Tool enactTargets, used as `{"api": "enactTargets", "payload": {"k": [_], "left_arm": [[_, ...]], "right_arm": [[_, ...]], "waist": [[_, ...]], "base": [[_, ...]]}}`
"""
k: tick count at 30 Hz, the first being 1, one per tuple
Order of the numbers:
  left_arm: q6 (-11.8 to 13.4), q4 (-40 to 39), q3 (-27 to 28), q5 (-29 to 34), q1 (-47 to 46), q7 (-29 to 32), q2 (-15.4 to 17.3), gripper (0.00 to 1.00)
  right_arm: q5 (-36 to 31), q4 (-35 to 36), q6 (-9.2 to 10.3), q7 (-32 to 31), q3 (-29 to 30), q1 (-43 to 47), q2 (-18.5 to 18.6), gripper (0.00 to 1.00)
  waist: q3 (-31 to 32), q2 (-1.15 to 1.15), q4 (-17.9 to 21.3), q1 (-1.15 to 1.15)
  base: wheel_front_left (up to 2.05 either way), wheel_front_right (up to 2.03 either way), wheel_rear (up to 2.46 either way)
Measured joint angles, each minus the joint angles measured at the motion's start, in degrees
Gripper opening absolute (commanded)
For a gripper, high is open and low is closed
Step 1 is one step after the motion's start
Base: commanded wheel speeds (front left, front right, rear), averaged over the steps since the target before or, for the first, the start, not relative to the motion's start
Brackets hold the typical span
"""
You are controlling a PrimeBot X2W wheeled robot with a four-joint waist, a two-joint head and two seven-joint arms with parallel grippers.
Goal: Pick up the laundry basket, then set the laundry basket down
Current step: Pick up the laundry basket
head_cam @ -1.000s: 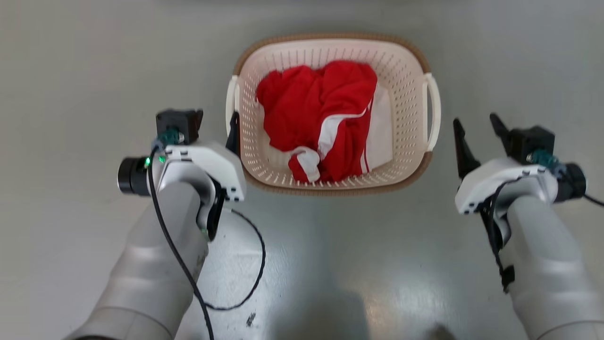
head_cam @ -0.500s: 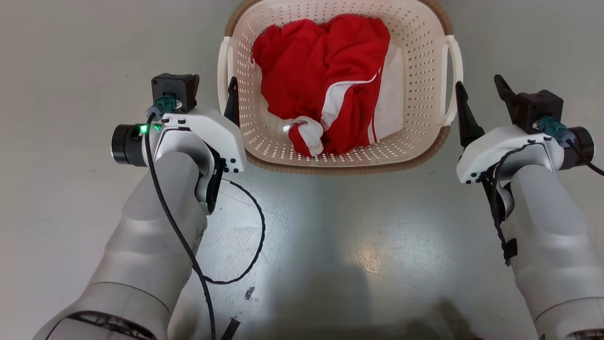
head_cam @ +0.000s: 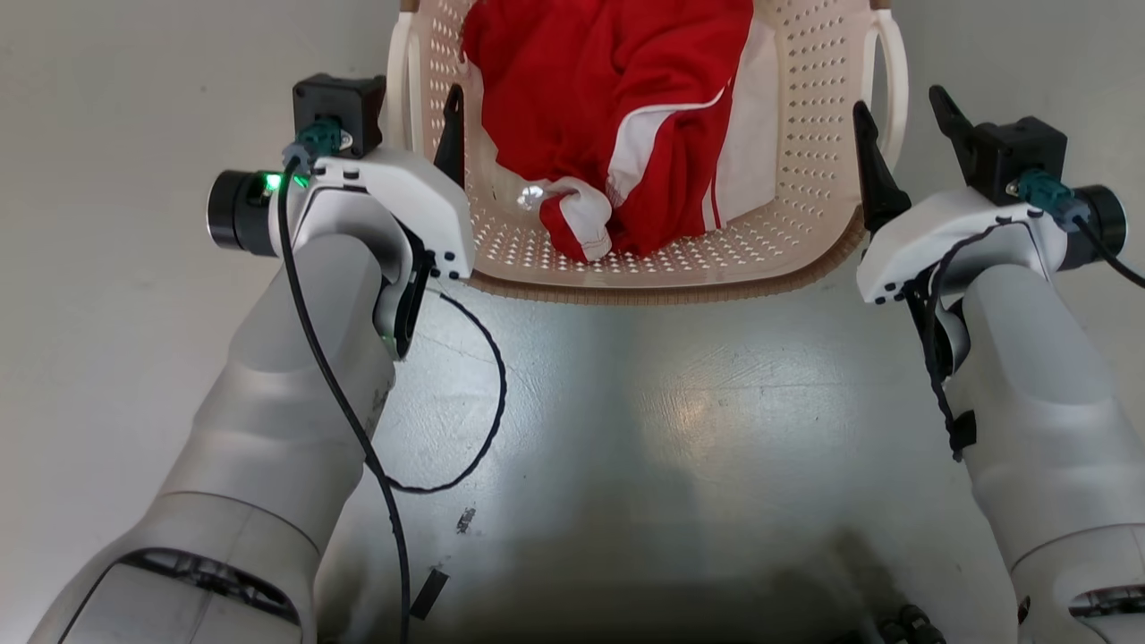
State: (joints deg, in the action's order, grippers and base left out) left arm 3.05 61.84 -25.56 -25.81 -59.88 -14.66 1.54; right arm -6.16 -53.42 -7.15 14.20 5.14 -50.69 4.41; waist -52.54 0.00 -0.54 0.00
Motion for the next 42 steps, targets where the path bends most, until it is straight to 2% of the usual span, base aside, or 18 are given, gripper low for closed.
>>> {"api": "enactTargets", "payload": {"k": [17,38,39,40,41,42], "left_arm": [[1.0,0.8,-2.5,-2.0,-4.0,0.0,0.0,1.00],[1.0,3.1,-5.0,-3.4,-5.4,0.0,0.0,1.00],[1.0,3.5,-5.4,-3.4,-5.4,0.0,0.0,0.96],[1.0,3.8,-5.8,-3.4,-5.4,-0.1,0.0,0.78],[1.0,4.3,-6.2,-3.4,-5.4,0.0,0.0,0.20],[1.0,4.7,-6.4,-3.4,-5.5,-0.1,0.1,0.00]], "right_arm": [[-0.4,-2.1,0.00,0.0,-0.2,-3.8,-0.2,1.00],[2.2,-4.7,0.00,0.0,-3.3,-4.9,-0.3,1.00],[2.2,-4.9,0.00,0.0,-3.4,-4.9,-0.3,1.00],[2.2,-5.1,0.00,0.0,-3.4,-4.9,-0.3,0.96],[2.2,-5.3,0.00,0.0,-3.4,-4.9,-0.3,0.43],[2.2,-5.8,0.00,0.0,-3.5,-5.0,-0.3,0.00]], "waist": [[-4.3,0.00,0.3,0.00],[-4.7,0.00,0.7,0.00],[-4.6,0.00,0.7,0.00],[-4.6,0.00,0.8,0.00],[-4.5,0.00,0.8,0.00],[-4.4,0.00,0.8,0.00]], "base": [[0.00,0.00,0.00],[0.00,0.00,0.00],[0.00,0.00,0.00],[0.00,0.00,0.00],[0.00,0.00,0.00],[0.00,0.00,0.00]]}}
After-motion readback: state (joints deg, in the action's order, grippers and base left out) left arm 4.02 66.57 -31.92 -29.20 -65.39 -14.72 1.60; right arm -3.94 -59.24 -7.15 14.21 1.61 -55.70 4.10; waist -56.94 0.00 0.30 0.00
